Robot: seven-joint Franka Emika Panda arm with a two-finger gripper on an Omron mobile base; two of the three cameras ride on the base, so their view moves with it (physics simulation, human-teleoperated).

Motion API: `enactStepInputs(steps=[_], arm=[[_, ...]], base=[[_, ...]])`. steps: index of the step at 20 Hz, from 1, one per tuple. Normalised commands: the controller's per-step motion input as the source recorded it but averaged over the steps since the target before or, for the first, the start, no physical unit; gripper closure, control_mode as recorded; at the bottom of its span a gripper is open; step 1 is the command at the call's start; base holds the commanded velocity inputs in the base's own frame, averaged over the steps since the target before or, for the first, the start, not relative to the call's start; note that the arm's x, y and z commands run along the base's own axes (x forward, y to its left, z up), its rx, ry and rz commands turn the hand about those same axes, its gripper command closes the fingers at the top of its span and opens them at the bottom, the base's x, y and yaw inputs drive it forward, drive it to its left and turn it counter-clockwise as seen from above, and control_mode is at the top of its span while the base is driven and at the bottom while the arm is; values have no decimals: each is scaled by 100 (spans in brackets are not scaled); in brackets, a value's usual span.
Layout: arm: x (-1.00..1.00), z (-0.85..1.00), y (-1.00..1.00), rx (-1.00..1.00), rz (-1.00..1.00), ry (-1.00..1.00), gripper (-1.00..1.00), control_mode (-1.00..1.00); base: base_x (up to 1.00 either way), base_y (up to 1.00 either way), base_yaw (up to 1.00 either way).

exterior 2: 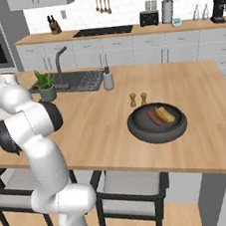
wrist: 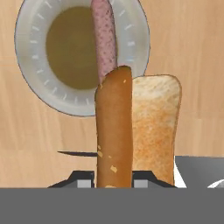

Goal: Place one bun and one sausage from the bowl on each plate.

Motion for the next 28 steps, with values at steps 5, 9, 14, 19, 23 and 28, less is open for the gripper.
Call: enactStepInputs(steps=[5,9,14,19,23,28], arm=[[28,-25,44,-1,28,0,100,-100],[36,-50,29,0,17,0,100,-100],[33,-40,40,0,3,0,100,-100],[32,-47,26,0,0,0,100,-100],[35,-44,7,0,0,0,100,-100],[15,-30,0,0,0,0,-100,-100]], base=[[0,0,0],[0,0,0],[0,0,0],[0,0,0],[0,0,0],[0,0,0]])
